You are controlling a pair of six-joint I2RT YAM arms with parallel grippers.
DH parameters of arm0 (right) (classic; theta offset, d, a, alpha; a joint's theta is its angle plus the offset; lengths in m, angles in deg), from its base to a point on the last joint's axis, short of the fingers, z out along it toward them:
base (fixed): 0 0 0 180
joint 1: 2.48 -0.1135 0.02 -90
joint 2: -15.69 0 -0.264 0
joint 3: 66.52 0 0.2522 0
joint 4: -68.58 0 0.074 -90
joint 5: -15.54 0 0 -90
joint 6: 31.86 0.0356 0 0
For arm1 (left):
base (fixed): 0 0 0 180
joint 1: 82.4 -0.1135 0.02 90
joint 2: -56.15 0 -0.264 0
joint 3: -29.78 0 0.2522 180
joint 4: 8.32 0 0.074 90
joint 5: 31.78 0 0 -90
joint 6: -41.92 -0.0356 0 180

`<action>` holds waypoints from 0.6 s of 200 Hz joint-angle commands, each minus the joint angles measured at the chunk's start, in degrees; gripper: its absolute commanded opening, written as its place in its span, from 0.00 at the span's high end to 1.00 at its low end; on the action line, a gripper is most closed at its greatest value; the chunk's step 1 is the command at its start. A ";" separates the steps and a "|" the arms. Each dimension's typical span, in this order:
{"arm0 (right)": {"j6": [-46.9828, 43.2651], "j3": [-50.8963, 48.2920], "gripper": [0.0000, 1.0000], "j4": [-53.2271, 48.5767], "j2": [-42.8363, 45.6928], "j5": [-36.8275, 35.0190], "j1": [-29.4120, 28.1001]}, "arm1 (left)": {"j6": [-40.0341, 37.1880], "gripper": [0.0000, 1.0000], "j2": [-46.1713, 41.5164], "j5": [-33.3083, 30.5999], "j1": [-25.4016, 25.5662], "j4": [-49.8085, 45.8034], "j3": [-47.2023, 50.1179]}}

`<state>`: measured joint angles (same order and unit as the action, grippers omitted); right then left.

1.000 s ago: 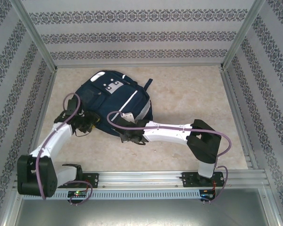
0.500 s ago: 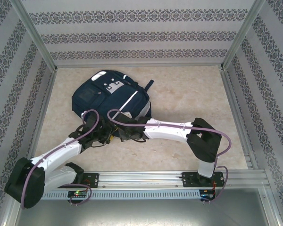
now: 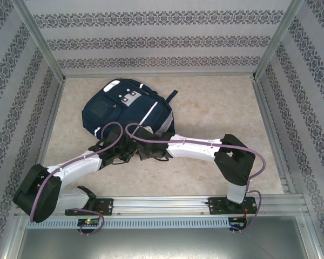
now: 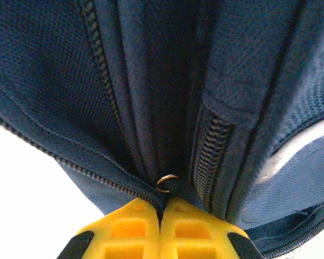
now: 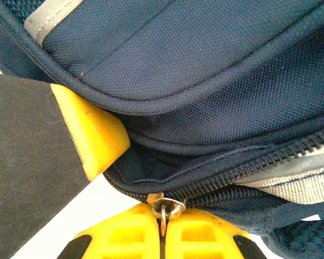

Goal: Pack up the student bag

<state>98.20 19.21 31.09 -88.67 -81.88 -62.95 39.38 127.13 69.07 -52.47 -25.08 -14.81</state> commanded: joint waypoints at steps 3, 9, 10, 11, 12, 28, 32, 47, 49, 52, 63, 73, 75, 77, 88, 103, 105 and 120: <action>-0.60 -1.41 1.00 1.85 3.69 -0.17 0.90 | -1.42 1.00 -0.98 -5.80 -1.57 -12.27 -1.68; -0.54 -1.76 1.00 1.69 3.92 -0.26 1.10 | -1.84 1.00 -1.53 -6.01 -2.25 -14.13 -1.94; -0.52 -1.84 1.00 1.68 4.00 -0.33 1.17 | -1.94 1.00 -1.58 -6.06 -2.33 -14.44 -1.95; -0.51 -1.88 1.00 1.67 4.03 -0.37 1.20 | -1.98 1.00 -1.70 -6.13 -2.51 -14.59 -1.95; -0.51 -1.94 1.00 1.62 4.10 -0.34 1.21 | -2.05 1.00 -1.80 -6.12 -2.60 -14.80 -1.95; -0.59 -3.00 1.00 1.37 4.76 -0.73 1.85 | -3.59 1.00 -3.99 -7.13 -5.01 -19.70 -2.49; -0.59 -3.30 1.00 1.19 4.93 -0.88 2.08 | -4.08 1.00 -4.74 -7.60 -5.68 -21.16 -2.72; -0.76 -4.18 1.00 0.96 5.67 -1.20 2.84 | -6.42 1.00 -7.77 -10.39 -8.30 -27.60 -4.16; -0.83 -4.37 1.00 0.96 5.77 -1.26 2.93 | -6.84 1.00 -8.09 -10.63 -8.70 -28.07 -4.33; -0.89 -4.56 1.00 0.94 5.89 -1.34 3.09 | -7.67 1.00 -8.57 -10.87 -9.42 -28.71 -4.57; -0.99 -5.15 1.00 0.64 6.33 -1.71 3.83 | -10.72 1.00 -9.93 -10.86 -12.56 -30.53 -5.35; -1.03 -5.74 1.00 0.61 6.78 -1.73 4.58 | -13.42 1.00 -10.33 -10.23 -15.67 -32.21 -6.44; -1.03 -5.88 1.00 0.65 6.84 -1.77 4.75 | -13.91 1.00 -10.34 -10.13 -16.28 -32.54 -6.74; -1.07 -6.01 1.00 0.67 6.92 -1.73 4.88 | -14.43 1.00 -10.34 -9.99 -16.98 -32.93 -6.95; -1.04 -6.43 1.00 0.65 7.23 -1.87 5.71 | -17.06 1.00 -10.04 -9.18 -20.18 -33.99 -8.10; -1.19 -6.49 1.00 0.72 7.49 -1.77 6.23 | -20.38 1.00 -9.08 -7.26 -24.38 -34.09 -9.23; -1.25 -6.44 1.00 0.77 7.50 -1.73 6.28 | -20.59 1.00 -8.86 -7.03 -24.96 -34.13 -9.38; -1.42 -5.96 1.00 0.70 7.39 -1.50 6.33 | -24.32 1.00 -6.77 -5.19 -29.29 -33.61 -10.71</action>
<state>97.54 13.63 36.05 -83.36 -79.52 -57.66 24.28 118.14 67.52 -75.60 -53.43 -22.77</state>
